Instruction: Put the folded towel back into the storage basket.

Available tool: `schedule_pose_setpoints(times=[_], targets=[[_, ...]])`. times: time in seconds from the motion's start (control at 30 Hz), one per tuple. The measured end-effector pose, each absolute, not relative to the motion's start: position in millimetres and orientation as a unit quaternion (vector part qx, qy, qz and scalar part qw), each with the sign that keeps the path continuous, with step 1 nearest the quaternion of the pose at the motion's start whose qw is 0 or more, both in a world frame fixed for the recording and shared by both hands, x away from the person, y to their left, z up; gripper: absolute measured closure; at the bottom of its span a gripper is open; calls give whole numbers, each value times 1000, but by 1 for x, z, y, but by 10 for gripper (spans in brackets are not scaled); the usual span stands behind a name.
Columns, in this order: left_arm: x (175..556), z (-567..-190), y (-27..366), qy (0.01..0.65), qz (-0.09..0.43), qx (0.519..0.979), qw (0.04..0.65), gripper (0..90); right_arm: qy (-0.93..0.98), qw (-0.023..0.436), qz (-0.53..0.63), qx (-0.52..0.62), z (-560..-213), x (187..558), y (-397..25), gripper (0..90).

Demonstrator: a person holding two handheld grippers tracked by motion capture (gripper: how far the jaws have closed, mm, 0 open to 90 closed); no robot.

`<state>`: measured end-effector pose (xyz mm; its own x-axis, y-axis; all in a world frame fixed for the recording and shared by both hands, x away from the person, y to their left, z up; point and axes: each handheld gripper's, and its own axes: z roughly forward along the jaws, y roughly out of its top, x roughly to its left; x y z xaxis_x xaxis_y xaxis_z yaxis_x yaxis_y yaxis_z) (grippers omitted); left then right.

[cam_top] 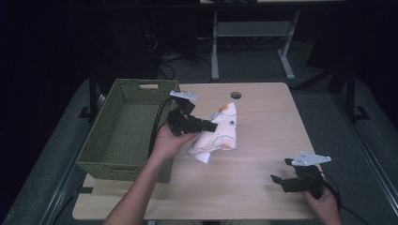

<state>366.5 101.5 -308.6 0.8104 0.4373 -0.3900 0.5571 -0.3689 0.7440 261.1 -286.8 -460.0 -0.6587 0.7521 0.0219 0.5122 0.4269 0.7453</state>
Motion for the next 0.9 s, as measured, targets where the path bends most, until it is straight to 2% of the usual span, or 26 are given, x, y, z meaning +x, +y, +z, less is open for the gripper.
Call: schedule_pose_setpoints(times=[0.9], targets=[[371,-292,162,330,-57,811,480,817,831,162,373,381,-461,263,-286,140]])
